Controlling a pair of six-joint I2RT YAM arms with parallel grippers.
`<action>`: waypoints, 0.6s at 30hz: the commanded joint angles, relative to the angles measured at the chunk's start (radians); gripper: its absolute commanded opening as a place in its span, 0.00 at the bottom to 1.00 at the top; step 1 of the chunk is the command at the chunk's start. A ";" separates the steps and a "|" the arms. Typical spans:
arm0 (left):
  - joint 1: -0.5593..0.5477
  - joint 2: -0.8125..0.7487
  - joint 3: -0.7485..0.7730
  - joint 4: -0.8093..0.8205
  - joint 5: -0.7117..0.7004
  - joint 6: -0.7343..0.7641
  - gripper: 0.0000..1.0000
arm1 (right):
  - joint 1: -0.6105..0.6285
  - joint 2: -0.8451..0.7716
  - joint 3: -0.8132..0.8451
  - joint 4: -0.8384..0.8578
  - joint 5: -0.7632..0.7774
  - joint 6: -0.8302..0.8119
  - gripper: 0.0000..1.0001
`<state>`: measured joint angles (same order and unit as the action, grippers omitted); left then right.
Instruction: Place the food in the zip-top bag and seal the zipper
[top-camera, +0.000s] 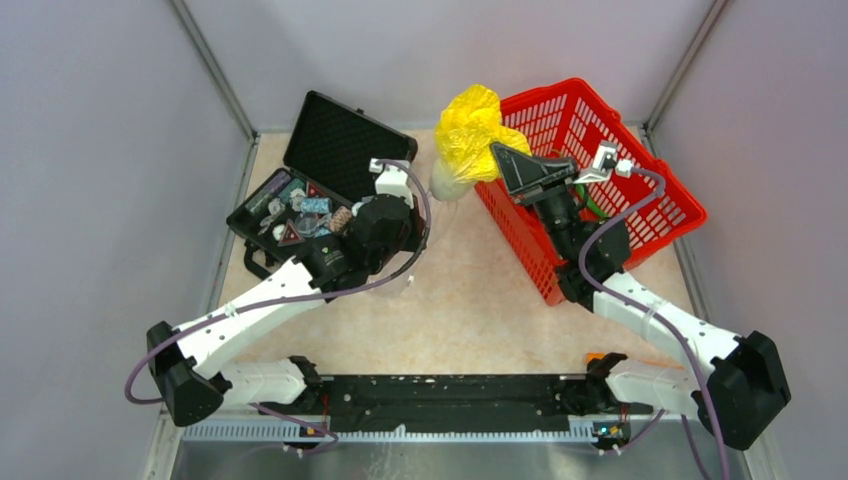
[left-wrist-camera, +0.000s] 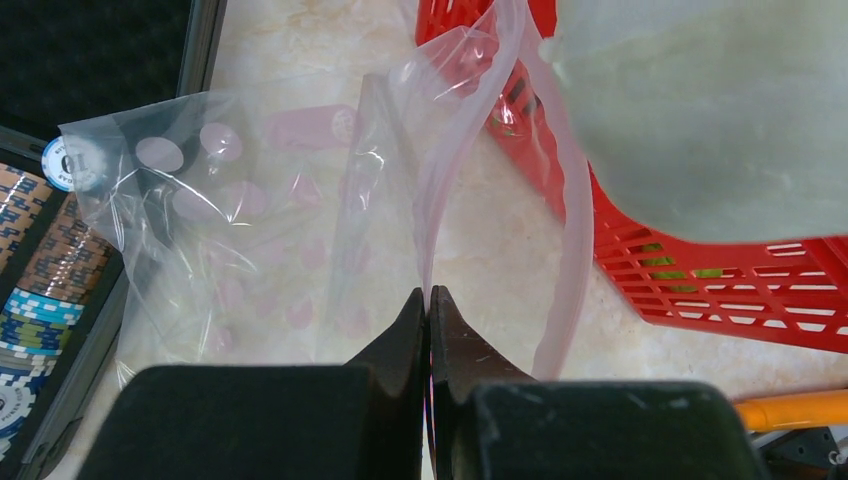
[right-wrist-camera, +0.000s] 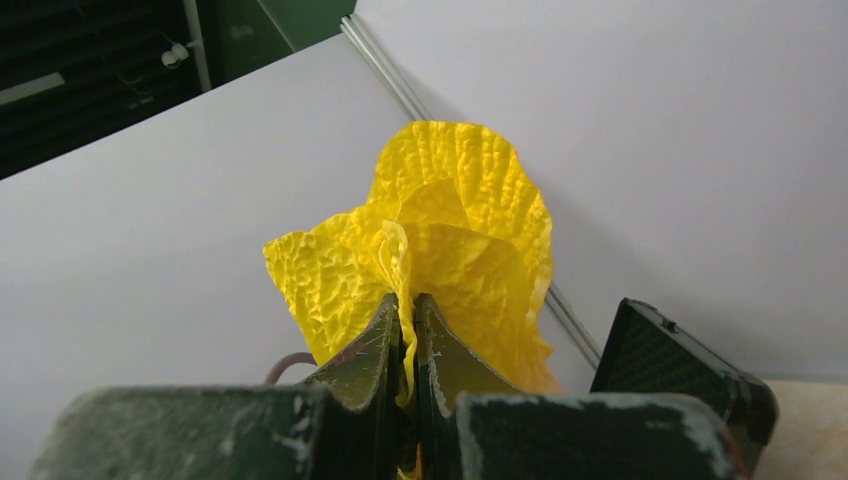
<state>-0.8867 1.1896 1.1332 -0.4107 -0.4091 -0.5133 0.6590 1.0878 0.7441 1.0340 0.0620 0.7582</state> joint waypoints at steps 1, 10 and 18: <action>0.015 -0.005 0.046 0.063 -0.009 -0.035 0.00 | 0.014 0.003 0.018 0.089 -0.018 0.068 0.00; 0.026 -0.027 0.036 0.126 0.019 -0.057 0.00 | 0.016 0.049 -0.027 0.098 0.001 0.149 0.00; 0.034 -0.069 0.003 0.157 -0.015 -0.067 0.00 | 0.016 0.061 -0.046 0.074 0.012 0.151 0.00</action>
<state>-0.8600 1.1793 1.1374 -0.3408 -0.4015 -0.5617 0.6609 1.1671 0.7048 1.0550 0.0608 0.9028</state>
